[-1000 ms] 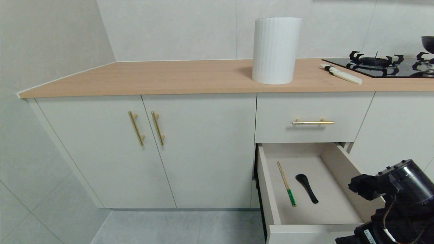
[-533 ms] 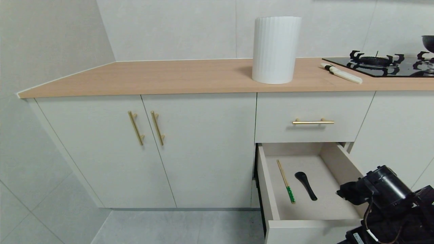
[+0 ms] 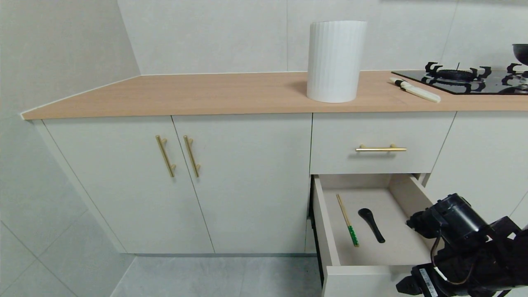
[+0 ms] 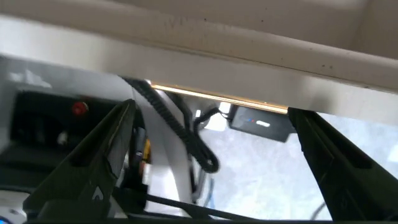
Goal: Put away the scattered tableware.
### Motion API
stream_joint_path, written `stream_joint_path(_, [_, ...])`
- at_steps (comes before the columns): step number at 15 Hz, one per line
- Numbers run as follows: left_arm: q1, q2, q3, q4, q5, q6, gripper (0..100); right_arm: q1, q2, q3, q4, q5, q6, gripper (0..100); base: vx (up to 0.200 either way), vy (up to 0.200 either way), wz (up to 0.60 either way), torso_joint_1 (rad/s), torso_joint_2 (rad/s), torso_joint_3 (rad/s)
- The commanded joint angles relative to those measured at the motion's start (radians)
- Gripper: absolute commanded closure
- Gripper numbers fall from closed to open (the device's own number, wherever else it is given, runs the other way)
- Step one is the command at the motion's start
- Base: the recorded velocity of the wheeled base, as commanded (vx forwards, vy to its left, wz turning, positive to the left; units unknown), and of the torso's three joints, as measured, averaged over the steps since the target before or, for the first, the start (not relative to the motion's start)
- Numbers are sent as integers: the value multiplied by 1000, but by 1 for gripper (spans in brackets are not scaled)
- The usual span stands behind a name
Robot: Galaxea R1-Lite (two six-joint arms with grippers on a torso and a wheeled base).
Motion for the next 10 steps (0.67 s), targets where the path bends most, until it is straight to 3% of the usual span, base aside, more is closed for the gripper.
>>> stream_joint_path(1, [0,0,0,0,0,0,0,-13,26,-18,-16,-5,4,0,0,0,0,0,0,0])
stream_joint_path(5, [0,0,0,0,0,0,0,-30,80,-26,-100,-73,36,0,0,0,0,0,0,0])
stream_joint_path(10, [0,0,0,0,0,0,0,-50,115,-27,-212,-79,35,0,0,0,0,0,0,0])
